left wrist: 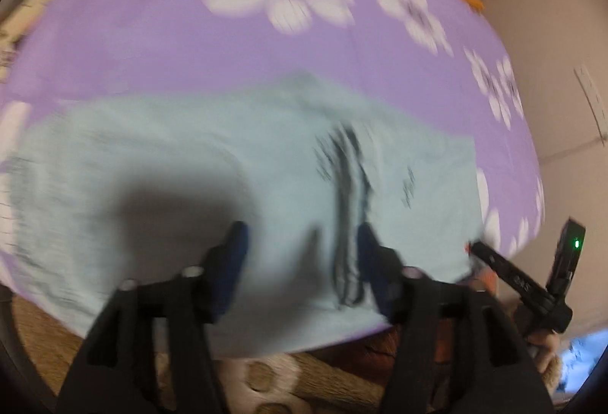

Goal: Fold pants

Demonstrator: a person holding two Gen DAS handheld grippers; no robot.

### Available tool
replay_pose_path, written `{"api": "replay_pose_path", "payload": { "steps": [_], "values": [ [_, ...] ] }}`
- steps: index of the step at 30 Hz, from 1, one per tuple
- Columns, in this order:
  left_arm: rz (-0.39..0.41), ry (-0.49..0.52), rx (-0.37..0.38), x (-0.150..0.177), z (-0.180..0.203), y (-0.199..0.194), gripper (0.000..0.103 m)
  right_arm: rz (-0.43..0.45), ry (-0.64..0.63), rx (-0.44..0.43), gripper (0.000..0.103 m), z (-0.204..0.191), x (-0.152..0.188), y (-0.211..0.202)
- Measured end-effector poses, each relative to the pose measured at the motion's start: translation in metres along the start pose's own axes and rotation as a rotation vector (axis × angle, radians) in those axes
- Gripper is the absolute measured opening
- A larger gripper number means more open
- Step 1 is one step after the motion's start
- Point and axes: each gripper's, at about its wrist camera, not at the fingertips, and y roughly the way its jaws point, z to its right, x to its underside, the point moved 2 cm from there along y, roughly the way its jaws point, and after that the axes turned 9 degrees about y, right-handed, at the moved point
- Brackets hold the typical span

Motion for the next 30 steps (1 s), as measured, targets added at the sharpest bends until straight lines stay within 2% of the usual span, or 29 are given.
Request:
{"api": "replay_pose_path", "payload": {
  "steps": [1, 3, 4, 5, 7, 9, 12, 13, 16, 22, 24, 27, 29, 30],
  "values": [
    [0.029, -0.021, -0.016, -0.002, -0.010, -0.009, 0.076, 0.010, -0.012, 0.002, 0.055, -0.003, -0.002, -0.002],
    [0.095, -0.083, -0.055, -0.003, -0.034, -0.031, 0.083, 0.039, -0.039, 0.007, 0.056, -0.010, -0.006, -0.007],
    [0.116, -0.108, -0.073, -0.003, -0.045, -0.038, 0.088, 0.057, -0.051, 0.006, 0.062, -0.014, -0.009, -0.011],
    [0.140, -0.138, -0.098, -0.003, -0.058, -0.047, 0.090, 0.079, -0.062, -0.003, 0.075, -0.018, -0.013, -0.016],
    [0.183, -0.199, -0.160, 0.003, -0.083, -0.063, 0.091, 0.118, -0.075, -0.029, 0.083, -0.026, -0.020, -0.023],
    [0.200, -0.246, -0.207, 0.010, -0.099, -0.072, 0.092, 0.159, -0.103, -0.057, 0.083, -0.040, -0.026, -0.032],
    [0.215, -0.313, -0.242, 0.023, -0.126, -0.079, 0.096, 0.215, -0.139, -0.093, 0.090, -0.058, -0.029, -0.041],
    [0.211, -0.342, -0.244, 0.030, -0.136, -0.078, 0.097, 0.228, -0.143, -0.100, 0.095, -0.062, -0.029, -0.042],
    [0.182, -0.413, -0.237, 0.047, -0.152, -0.071, 0.097, 0.252, -0.160, -0.141, 0.097, -0.075, -0.024, -0.039],
    [0.112, -0.492, -0.167, 0.075, -0.160, -0.045, 0.094, 0.182, -0.207, -0.200, 0.097, -0.100, -0.012, -0.020],
    [0.108, -0.507, -0.168, 0.078, -0.159, -0.042, 0.092, 0.163, -0.219, -0.203, 0.097, -0.105, -0.009, -0.017],
    [0.109, -0.498, -0.176, 0.077, -0.155, -0.042, 0.084, 0.150, -0.236, -0.204, 0.097, -0.110, -0.004, -0.015],
    [0.106, -0.515, -0.147, 0.077, -0.156, -0.040, 0.073, 0.139, -0.241, -0.197, 0.097, -0.112, -0.002, -0.013],
    [0.107, -0.534, -0.129, 0.078, -0.156, -0.041, 0.072, 0.134, -0.240, -0.195, 0.097, -0.113, -0.001, -0.012]
  ]
}}
